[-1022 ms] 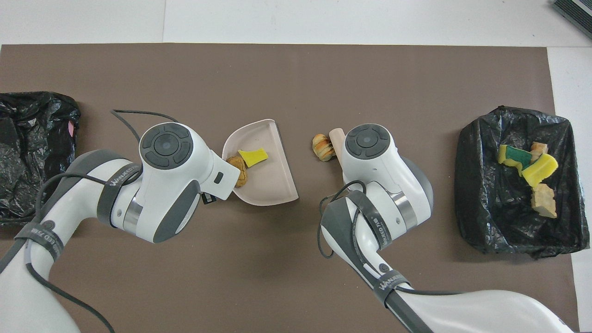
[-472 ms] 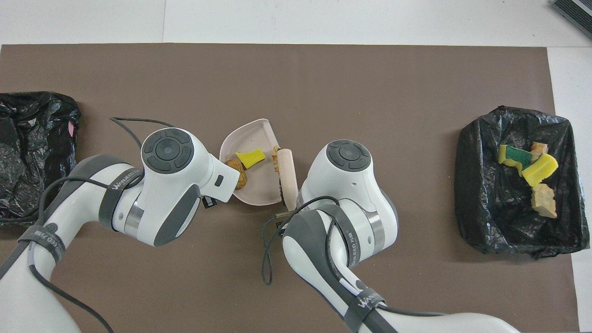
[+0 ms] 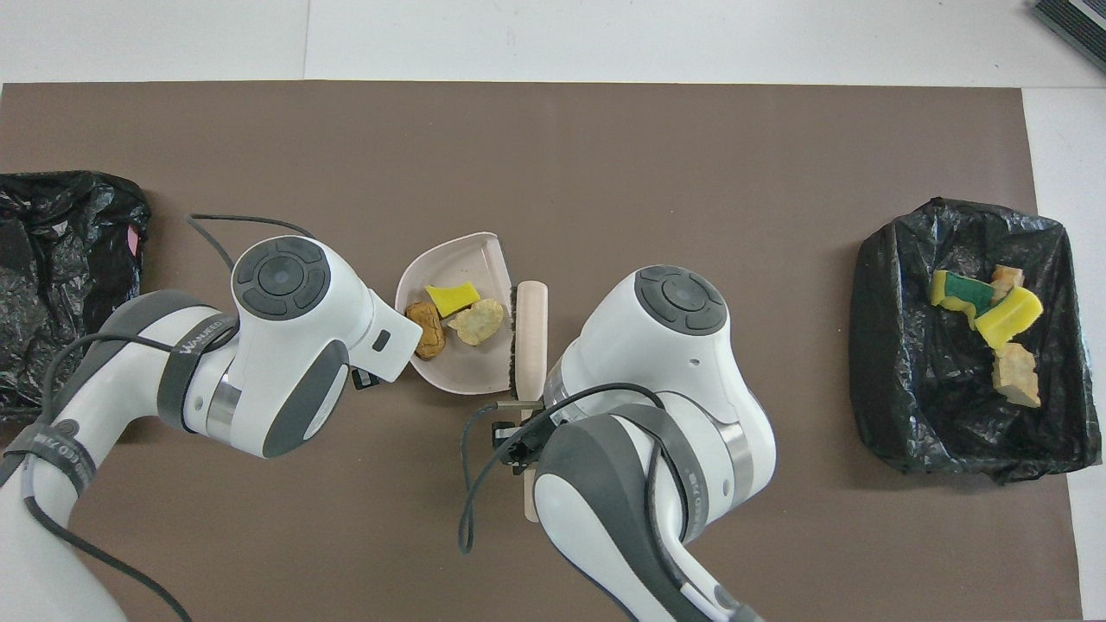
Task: Sweep and dump trash in bin
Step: 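Sweep the bread and sponge into the dustpan with the right gripper's brush, then carry the loaded dustpan to the black bin with the left gripper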
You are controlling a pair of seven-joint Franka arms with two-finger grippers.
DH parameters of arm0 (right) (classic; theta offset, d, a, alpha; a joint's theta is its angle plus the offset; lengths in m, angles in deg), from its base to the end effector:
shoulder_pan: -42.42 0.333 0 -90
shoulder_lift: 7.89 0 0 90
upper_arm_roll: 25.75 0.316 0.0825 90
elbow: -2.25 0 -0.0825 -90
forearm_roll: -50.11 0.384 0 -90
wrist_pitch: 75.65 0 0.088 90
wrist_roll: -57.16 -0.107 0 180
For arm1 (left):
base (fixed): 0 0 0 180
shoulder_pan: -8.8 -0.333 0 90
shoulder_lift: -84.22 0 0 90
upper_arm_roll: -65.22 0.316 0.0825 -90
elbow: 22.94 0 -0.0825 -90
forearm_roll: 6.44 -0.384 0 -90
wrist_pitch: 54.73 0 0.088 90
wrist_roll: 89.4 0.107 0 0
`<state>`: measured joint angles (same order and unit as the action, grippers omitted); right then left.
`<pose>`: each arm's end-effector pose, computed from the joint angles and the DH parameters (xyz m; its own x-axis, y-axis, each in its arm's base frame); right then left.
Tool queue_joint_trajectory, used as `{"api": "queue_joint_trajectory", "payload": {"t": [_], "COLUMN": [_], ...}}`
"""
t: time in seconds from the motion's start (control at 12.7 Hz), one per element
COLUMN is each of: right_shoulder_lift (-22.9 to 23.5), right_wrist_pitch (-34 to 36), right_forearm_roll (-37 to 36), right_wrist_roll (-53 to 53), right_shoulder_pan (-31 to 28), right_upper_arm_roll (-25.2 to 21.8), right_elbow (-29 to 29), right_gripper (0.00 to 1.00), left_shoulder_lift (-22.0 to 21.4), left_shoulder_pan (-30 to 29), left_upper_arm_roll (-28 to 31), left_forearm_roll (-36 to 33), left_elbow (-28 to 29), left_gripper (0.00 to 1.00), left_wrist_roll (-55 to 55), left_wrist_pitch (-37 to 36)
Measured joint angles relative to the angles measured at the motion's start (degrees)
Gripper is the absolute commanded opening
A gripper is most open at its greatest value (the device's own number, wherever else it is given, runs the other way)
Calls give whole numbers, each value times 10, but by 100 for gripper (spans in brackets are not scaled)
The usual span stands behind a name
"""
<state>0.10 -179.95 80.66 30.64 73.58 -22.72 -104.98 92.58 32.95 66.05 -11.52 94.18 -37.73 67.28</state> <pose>0.4562 0.3590 0.4345 0.9135 0.0231 -0.4061 -0.1178 -0.9406 -0.3184 0.5246 -0.2221 0.3660 0.2099 -0.9729 -0.0969 -0.9775 -0.2111 0.0029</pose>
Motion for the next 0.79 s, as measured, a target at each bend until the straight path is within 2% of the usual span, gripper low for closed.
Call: {"api": "queue_joint_trajectory", "payload": {"t": [0.24,0.47,0.63,0.79], "right_shoulder_lift": [-36,-47,-61,-94], "right_wrist_pitch": [10,10,10,4], "right_forearm_roll": [-28,-58,-83,-88], "right_wrist_roll": [-114,-157,-160,-158], "right_shoulder_pan": [12,73,104,112], "right_upper_arm_roll": [2,3,4,4], "right_elbow": [-3,-31,-80,-151], "right_gripper": [0,0,0,0], "left_shoulder_lift": [-5,-33,-62,-80], "left_shoulder_pan": [-15,-62,-104,-146], "left_upper_arm_roll": [1,2,3,4], "left_forearm_roll": [0,-1,-1,-1], "left_elbow": [-1,-6,-10,-32], "left_gripper": [0,0,0,0], "left_wrist_roll": [49,124,162,192], "left_wrist_pitch": [2,-1,-17,-60]}}
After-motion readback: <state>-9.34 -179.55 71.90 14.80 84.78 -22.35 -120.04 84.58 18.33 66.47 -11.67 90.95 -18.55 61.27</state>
